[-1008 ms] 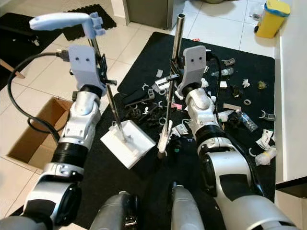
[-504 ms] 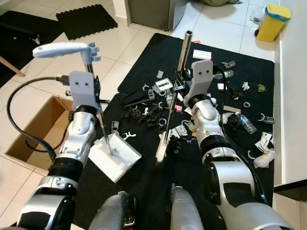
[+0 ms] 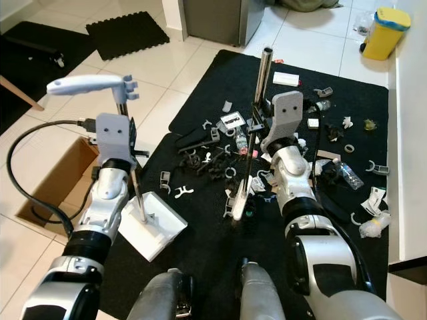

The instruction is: Sweep floor

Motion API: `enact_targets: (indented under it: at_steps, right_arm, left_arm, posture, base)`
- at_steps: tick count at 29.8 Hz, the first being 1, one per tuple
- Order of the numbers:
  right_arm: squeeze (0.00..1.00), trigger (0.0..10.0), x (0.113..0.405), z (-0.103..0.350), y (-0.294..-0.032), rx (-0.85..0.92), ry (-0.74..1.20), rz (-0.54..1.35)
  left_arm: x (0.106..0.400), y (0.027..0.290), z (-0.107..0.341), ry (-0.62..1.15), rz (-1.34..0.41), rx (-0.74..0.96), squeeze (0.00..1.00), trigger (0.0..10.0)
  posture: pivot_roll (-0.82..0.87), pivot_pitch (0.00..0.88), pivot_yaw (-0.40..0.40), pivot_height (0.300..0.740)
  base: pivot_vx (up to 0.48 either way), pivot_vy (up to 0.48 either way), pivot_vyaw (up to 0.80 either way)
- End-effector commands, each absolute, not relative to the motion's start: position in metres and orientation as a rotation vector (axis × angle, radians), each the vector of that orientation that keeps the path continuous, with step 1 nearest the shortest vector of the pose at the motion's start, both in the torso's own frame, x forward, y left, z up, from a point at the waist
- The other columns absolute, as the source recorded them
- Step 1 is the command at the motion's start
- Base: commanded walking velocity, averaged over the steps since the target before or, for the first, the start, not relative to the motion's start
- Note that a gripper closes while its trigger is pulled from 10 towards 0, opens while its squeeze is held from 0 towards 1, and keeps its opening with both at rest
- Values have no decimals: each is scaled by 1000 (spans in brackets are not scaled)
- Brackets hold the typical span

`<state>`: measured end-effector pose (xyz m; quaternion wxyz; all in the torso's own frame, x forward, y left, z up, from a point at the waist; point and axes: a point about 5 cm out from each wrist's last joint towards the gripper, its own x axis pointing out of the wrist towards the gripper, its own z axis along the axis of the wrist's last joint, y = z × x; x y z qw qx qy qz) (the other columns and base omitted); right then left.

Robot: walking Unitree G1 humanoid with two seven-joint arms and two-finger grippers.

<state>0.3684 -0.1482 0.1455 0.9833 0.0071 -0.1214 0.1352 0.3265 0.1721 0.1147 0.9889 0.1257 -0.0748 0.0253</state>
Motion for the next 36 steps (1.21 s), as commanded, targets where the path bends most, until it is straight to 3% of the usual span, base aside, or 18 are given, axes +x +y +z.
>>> enact_targets:
  at_steps: [1, 36]
  right_arm:
    - [0, 10000, 367, 149, -146, 15, -282, 269]
    - [0, 10000, 371, 148, -137, 74, -244, 263]
  left_arm:
    - [326, 173, 121, -198, 44, 299, 0, 10000]
    - [330, 169, 123, -198, 62, 278, 0, 10000]
  posture:
    - [60, 32, 42, 740]
    - [61, 35, 18, 740]
  base:
    - [0, 0, 0]
    - [0, 0, 0]
